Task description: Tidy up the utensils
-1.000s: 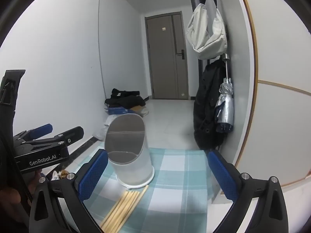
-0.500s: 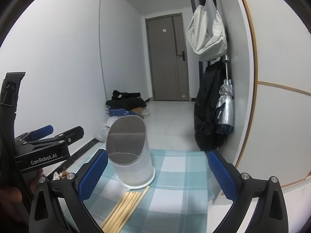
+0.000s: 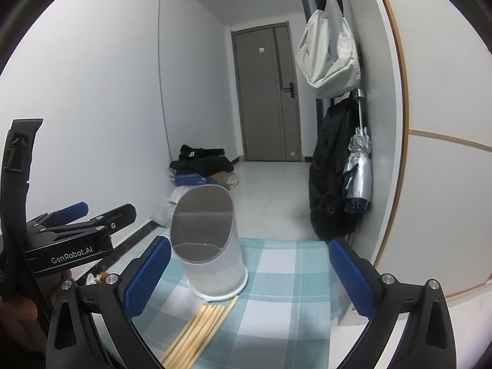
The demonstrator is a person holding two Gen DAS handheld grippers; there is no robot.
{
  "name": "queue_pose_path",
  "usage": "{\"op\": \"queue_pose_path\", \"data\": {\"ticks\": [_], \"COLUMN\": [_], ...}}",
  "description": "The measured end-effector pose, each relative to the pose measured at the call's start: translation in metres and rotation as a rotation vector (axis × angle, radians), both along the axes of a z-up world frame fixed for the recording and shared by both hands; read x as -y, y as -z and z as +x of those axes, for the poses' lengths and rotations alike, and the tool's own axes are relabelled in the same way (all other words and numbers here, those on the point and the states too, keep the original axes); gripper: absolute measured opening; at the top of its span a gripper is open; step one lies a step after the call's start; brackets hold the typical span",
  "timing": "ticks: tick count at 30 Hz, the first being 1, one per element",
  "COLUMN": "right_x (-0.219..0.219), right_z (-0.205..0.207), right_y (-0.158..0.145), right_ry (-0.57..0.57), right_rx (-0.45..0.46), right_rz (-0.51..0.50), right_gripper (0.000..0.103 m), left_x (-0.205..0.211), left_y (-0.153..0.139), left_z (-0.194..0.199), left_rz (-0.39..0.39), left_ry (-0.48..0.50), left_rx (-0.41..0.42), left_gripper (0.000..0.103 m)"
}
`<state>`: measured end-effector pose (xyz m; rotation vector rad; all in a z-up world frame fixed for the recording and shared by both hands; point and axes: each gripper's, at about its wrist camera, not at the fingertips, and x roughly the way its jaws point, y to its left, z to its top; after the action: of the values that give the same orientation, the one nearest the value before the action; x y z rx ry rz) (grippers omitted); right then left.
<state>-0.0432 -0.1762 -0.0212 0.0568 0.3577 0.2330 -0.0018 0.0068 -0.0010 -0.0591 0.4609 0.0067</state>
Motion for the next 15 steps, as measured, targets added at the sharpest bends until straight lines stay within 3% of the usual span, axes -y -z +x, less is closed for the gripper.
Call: {"op": "queue_pose_path", "data": {"ticks": [15], "right_x": [-0.0013], "right_z": [-0.0011], "right_y": [-0.0011], "right_ry": [-0.001], "right_rx": [0.0], "right_rz": [-0.01], "right_gripper": [0.103], "left_x": [-0.0002], "left_y": [0.0022], "left_z": [0.0022], "left_rz": [-0.006], "left_ry": [-0.001], "left_rx": [-0.01], "left_gripper": [0.102]}}
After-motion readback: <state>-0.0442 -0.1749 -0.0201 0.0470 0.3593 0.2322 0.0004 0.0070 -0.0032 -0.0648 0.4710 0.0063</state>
